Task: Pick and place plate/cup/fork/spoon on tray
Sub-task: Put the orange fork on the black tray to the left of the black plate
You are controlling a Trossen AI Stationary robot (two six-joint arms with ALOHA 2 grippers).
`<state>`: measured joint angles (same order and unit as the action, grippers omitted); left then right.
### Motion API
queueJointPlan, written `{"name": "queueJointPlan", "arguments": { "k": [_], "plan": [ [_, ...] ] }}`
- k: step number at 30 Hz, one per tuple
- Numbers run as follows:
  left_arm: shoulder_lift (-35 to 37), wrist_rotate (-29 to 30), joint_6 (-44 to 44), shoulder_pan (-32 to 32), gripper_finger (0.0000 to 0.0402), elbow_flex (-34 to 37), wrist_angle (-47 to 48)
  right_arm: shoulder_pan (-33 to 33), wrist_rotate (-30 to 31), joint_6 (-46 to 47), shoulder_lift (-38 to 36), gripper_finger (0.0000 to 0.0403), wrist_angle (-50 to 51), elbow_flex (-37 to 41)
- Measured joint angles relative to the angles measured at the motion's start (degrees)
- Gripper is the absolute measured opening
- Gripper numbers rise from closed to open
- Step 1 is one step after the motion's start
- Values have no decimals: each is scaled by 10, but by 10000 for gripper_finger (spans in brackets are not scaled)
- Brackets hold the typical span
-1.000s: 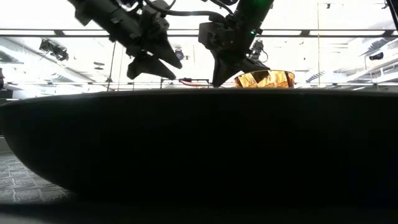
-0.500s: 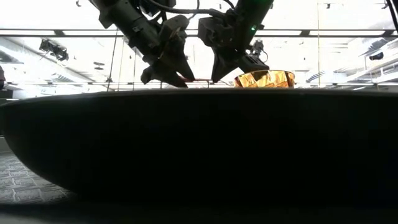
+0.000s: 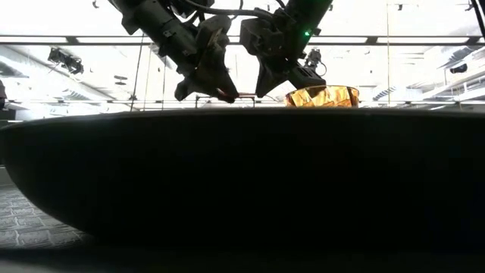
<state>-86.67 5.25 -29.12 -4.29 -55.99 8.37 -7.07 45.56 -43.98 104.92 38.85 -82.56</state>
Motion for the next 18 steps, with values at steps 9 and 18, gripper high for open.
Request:
{"name": "queueJointPlan", "arguments": {
  "k": [9,18],
  "plan": [
    [0,5,0,-2,12,2,-12,-2,2,3,0,38,2,0],
    [1,-21,28,-18,12,2,-30,-8,0,62,0,141,-6,0]
  ]
}}
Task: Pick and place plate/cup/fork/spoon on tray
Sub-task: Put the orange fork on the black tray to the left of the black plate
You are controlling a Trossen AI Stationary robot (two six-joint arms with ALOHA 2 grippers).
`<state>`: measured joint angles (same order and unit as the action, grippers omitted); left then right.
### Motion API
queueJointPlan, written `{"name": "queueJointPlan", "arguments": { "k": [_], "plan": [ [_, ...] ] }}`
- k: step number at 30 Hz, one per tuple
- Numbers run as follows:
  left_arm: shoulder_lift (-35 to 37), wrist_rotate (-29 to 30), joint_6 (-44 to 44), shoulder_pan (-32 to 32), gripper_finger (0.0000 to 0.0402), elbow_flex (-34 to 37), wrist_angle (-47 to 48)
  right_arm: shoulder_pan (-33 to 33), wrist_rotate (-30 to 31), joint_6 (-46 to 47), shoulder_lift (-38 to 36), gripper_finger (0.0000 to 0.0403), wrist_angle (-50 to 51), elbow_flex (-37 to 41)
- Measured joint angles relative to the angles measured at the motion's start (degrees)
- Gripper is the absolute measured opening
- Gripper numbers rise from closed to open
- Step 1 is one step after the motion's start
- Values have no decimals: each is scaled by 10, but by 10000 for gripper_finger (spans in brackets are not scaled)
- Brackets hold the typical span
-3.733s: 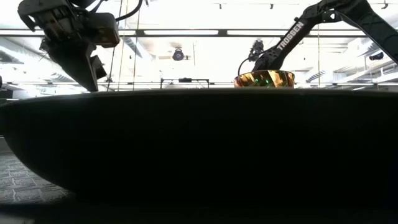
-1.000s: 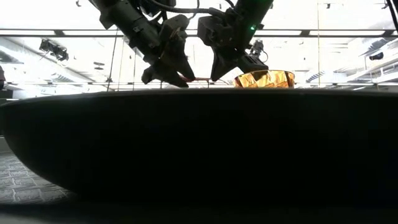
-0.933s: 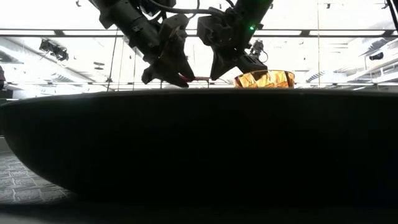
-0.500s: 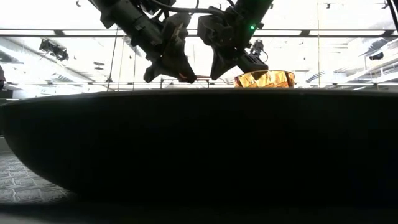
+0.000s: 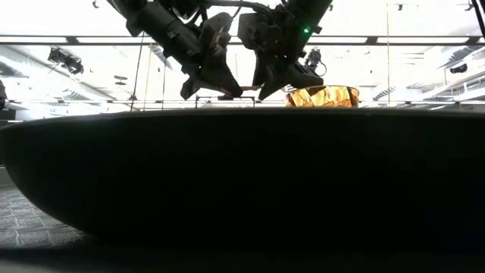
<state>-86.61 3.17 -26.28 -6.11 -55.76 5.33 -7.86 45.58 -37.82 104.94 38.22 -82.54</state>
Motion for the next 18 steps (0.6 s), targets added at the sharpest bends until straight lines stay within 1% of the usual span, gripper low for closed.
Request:
{"name": "queueJointPlan", "arguments": {
  "k": [2,5,8,11,14,18],
  "plan": [
    [0,-1,0,-2,12,15,-5,-1,5,24,-3,164,13,0],
    [0,-1,-13,-2,12,58,-41,-6,11,58,-21,193,21,0],
    [0,-4,-51,2,12,112,-108,-16,11,90,-47,214,21,0],
    [2,3,-107,28,12,164,-180,-25,12,128,-83,223,25,0],
    [7,51,-172,84,12,202,-228,-30,13,176,-125,223,39,0],
    [5,158,-269,181,12,223,-231,-35,13,242,-181,220,72,0]
  ]
}}
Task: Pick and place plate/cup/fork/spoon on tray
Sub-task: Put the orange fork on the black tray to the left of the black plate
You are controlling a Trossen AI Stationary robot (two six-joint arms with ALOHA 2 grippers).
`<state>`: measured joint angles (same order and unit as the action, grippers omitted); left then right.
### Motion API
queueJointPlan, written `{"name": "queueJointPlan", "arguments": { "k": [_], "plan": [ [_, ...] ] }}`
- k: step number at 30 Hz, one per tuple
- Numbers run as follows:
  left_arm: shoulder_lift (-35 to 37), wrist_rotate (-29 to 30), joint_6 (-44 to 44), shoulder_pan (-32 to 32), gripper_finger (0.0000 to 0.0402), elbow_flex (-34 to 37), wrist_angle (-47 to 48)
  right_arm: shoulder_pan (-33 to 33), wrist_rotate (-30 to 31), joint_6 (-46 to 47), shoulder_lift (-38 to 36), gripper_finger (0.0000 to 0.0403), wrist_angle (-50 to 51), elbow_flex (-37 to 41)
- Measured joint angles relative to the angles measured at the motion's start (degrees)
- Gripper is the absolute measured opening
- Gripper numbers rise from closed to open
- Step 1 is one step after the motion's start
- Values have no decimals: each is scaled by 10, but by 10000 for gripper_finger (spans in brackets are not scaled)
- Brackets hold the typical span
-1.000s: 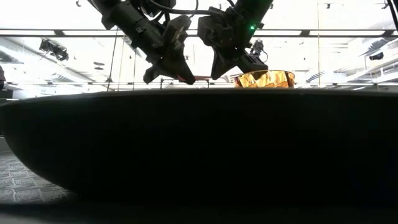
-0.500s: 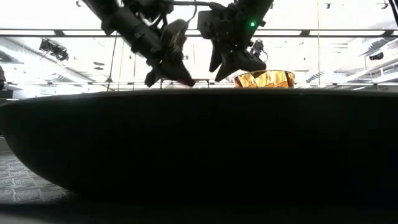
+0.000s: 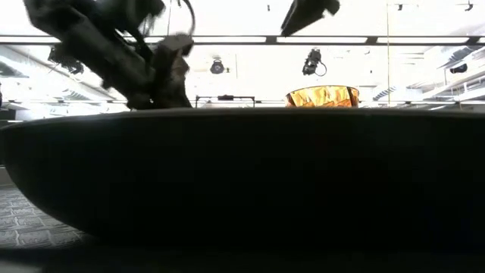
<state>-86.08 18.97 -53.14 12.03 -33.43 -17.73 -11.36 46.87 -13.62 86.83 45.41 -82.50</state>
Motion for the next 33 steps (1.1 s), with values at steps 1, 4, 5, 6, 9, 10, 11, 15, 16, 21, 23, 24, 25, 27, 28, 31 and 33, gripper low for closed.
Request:
{"name": "queueJointPlan", "arguments": {
  "k": [1,4,5,6,9,10,11,15,16,21,23,24,25,27,28,31,33],
  "plan": [
    [1,27,-23,26,12,0,-3,-2,0,12,-13,220,3,1],
    [1,102,-95,103,13,0,8,-4,0,31,-53,220,3,21],
    [1,126,-119,126,13,0,11,-5,0,35,-64,220,1,29],
    [1,149,-146,150,13,0,16,-5,0,36,-76,220,-2,38],
    [-2,216,-242,214,12,1,49,-6,0,35,-106,220,-26,71],
    [-3,232,-273,232,12,1,57,-6,0,35,-114,220,-33,81],
    [-3,246,-301,249,13,1,67,-6,0,33,-121,220,-39,92],
    [-4,282,-385,303,13,0,76,-6,0,25,-138,220,-72,124],
    [-4,287,-399,312,13,-6,88,-6,0,20,-140,220,-83,131],
    [-4,290,-423,330,13,-88,219,-6,0,-6,-141,220,-129,152],
    [-8,291,-424,334,13,-135,291,-6,0,-15,-138,219,-145,154],
    [-15,292,-424,336,14,-159,324,-6,0,-16,-138,219,-144,154],
    [-23,291,-428,337,14,-183,358,-6,0,-16,-138,219,-143,155],
    [-38,291,-441,347,14,-222,432,-6,0,-14,-138,219,-146,155],
    [-49,291,-449,351,14,-239,453,-7,-1,-12,-138,219,-145,155],
    [-82,279,-495,370,14,-259,486,-13,0,-9,-138,219,-145,155],
    [-100,276,-541,390,14,-259,486,-18,-1,-6,-138,219,-145,155]
  ]
}}
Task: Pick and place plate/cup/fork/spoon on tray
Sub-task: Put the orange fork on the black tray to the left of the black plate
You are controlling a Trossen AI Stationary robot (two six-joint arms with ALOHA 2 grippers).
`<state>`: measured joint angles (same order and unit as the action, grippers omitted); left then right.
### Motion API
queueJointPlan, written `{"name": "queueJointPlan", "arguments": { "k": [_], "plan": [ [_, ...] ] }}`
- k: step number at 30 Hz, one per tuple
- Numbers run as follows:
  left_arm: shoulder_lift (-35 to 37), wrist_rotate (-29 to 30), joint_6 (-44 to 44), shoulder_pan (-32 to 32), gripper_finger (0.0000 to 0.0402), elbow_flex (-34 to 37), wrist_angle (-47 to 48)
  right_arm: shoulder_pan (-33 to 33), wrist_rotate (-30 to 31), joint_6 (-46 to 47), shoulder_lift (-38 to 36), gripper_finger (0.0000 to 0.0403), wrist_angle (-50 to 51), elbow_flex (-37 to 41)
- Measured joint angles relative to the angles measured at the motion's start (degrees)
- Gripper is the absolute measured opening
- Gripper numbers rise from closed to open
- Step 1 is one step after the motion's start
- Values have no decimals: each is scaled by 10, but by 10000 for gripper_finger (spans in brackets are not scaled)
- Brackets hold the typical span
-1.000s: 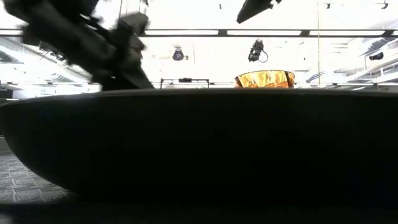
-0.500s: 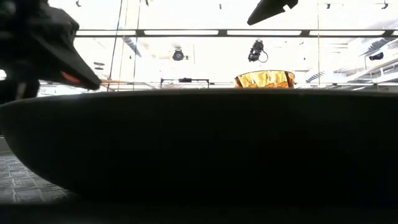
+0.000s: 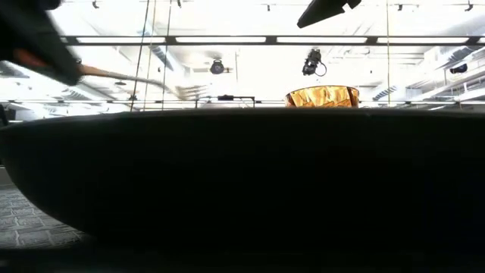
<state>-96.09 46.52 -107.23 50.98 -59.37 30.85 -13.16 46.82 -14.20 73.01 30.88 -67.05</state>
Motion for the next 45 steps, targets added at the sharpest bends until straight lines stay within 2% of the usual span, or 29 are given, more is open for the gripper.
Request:
{"name": "queueJointPlan", "arguments": {
  "k": [7,14,17,28,34,39,45],
  "plan": [
    [-31,2,-207,76,15,-1,53,-8,0,1,0,219,-1,0],
    [-51,-72,-241,72,15,-1,69,-8,0,-5,0,219,-17,0],
    [-53,-77,-241,64,17,0,76,-8,-4,-10,0,219,-23,0],
    [-53,-93,-237,57,78,0,75,-14,-5,-14,0,219,-24,0],
    [-53,-126,-205,52,104,0,74,-19,-5,-14,0,219,-24,0],
    [-52,-158,-123,23,104,0,75,-19,-5,-14,0,219,-25,0],
    [-52,-165,17,-34,105,0,75,-19,-6,-14,0,219,-26,0]
  ]
}}
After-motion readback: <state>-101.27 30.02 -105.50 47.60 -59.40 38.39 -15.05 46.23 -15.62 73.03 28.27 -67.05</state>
